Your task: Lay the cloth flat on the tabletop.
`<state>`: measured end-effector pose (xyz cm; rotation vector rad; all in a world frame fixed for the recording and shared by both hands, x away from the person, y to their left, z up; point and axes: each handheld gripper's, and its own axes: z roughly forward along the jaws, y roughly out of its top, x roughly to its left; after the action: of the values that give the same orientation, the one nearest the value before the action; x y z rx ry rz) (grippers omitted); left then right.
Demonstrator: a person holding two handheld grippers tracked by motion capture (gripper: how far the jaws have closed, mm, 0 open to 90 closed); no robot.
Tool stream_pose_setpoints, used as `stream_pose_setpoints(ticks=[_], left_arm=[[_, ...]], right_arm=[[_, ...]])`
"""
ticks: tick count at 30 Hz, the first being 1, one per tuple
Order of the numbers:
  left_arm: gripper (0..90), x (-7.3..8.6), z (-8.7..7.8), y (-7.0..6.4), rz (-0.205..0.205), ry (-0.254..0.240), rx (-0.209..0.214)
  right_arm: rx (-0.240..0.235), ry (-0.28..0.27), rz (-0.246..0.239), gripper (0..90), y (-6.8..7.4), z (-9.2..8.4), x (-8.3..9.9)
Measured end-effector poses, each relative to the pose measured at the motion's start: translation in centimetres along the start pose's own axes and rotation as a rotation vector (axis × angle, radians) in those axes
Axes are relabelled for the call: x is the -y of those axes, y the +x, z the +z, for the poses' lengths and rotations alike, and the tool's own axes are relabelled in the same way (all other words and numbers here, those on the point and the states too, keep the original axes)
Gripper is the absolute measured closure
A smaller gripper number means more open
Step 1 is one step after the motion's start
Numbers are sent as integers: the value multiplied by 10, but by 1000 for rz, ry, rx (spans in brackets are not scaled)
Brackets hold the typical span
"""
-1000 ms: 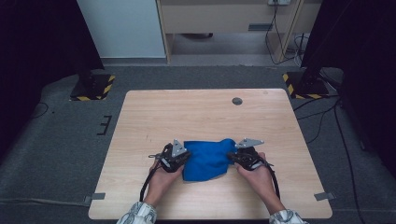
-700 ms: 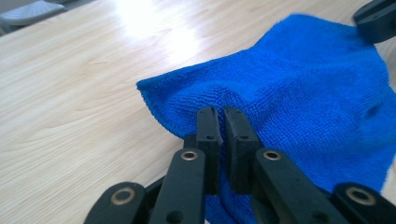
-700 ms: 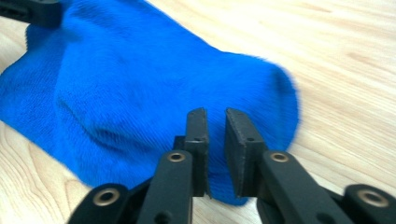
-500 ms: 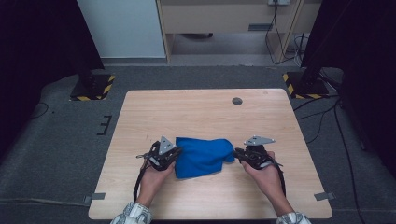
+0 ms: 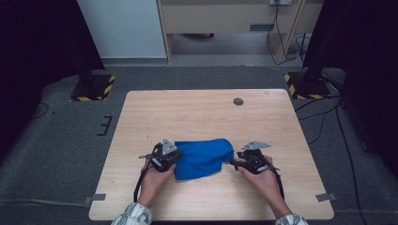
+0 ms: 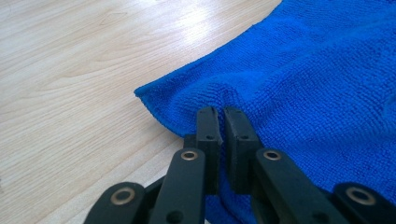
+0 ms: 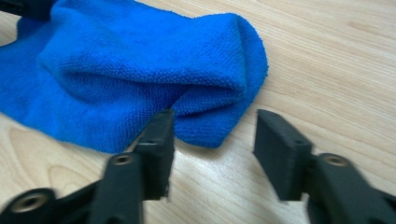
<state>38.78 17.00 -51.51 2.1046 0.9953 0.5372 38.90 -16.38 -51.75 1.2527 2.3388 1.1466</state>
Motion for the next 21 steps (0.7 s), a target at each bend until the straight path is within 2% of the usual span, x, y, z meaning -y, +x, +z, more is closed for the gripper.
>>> stream_pose_setpoints(ticks=[2, 4, 7, 12, 15, 18, 21], left_arm=[[851, 0, 0, 0, 1, 0, 6], [851, 0, 0, -1, 1, -2, 8], [851, 0, -1, -1, 0, -6, 10], [852, 0, -1, -1, 1, -8, 15], [851, 0, -2, 0, 0, -8, 15], [852, -1, -3, -1, -3, -14, 18], [852, -2, -4, -1, -2, -23, 21]], right_arm=[[15, -1, 5, 383, 3, 4, 0], [26, -7, 17, 346, 5, 7, 1], [26, -10, 18, 322, 9, 14, 1], [16, 1, 23, 341, 12, 25, 0], [29, -11, 12, 448, 13, 27, 0], [45, -19, 1, 657, 14, 26, 0], [45, -19, 3, 767, 12, 25, 0]])
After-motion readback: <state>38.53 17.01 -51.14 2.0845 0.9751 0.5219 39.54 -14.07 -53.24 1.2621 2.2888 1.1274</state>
